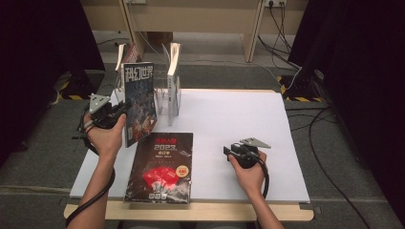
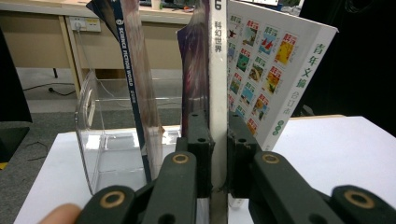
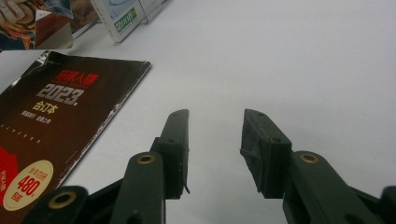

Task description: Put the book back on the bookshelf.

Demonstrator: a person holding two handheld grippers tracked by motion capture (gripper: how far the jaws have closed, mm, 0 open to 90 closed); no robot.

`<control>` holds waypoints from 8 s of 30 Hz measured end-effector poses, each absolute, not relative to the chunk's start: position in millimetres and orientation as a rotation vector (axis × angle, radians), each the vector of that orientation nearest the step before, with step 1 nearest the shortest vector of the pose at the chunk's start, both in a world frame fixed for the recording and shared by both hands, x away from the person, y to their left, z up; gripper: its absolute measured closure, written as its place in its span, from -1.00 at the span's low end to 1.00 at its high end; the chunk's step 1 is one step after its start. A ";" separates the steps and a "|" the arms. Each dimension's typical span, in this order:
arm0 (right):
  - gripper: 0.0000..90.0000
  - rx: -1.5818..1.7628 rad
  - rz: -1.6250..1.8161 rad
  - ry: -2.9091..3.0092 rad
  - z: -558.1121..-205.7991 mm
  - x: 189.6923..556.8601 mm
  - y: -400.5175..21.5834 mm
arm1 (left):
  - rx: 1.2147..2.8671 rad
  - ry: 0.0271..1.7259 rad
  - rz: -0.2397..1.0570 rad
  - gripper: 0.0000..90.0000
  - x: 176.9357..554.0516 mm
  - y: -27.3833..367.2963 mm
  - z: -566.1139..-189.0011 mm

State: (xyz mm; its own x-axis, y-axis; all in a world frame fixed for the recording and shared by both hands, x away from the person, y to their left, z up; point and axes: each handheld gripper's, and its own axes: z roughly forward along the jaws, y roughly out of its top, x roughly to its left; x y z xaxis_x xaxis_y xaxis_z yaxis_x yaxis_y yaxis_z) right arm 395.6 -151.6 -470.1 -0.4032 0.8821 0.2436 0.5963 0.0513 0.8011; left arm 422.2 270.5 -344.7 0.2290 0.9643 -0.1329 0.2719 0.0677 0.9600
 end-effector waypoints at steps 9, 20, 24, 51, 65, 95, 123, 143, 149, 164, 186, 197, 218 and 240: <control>0.38 1.503 1.283 2.024 -471.1 395.9 -152.4 | 1.421 1.258 0.830 0.84 435.9 270.0 -339.4; 0.38 1.503 1.288 2.020 -471.4 396.1 -153.8 | 1.402 1.259 0.848 0.84 453.2 269.1 -333.8; 0.38 1.506 1.286 2.022 -472.2 396.1 -154.4 | 1.396 1.259 0.856 0.84 462.6 268.5 -332.6; 0.38 1.507 1.292 2.030 -474.5 397.0 -156.3 | 1.367 1.277 0.993 0.83 512.1 258.7 -340.7; 0.38 1.500 1.296 2.044 -475.1 396.0 -154.1 | 1.363 1.221 1.084 0.83 511.5 256.6 -358.8; 0.37 1.503 1.291 2.056 -475.2 394.9 -152.2 | 1.447 1.284 1.063 0.79 424.4 271.8 -407.8; 0.34 1.519 1.281 2.067 -476.8 396.3 -153.1 | 1.367 1.242 1.029 0.66 431.2 283.8 -374.5; 0.33 1.534 1.286 2.071 -477.6 397.0 -154.3 | 1.399 1.250 1.008 0.77 437.8 282.9 -363.6; 0.32 1.540 1.294 2.073 -478.2 397.2 -154.3 | 1.416 1.258 0.992 0.81 438.2 283.3 -361.5; 0.32 1.549 1.290 2.068 -478.3 396.9 -154.6 | 1.383 1.235 0.962 0.82 438.7 282.4 -363.3; 0.32 1.543 1.289 2.067 -478.9 397.2 -156.8 | 1.388 1.185 0.972 0.83 446.7 276.6 -353.6; 0.32 1.553 1.290 2.064 -478.6 396.8 -156.7 | 1.374 1.185 0.969 0.83 452.2 276.2 -347.9; 0.32 1.561 1.298 2.049 -477.9 396.5 -157.8 | 1.352 1.173 0.969 0.83 464.8 270.9 -338.0; 0.32 1.554 1.300 2.044 -477.8 396.9 -159.8 | 1.337 1.164 0.971 0.83 475.0 265.6 -328.7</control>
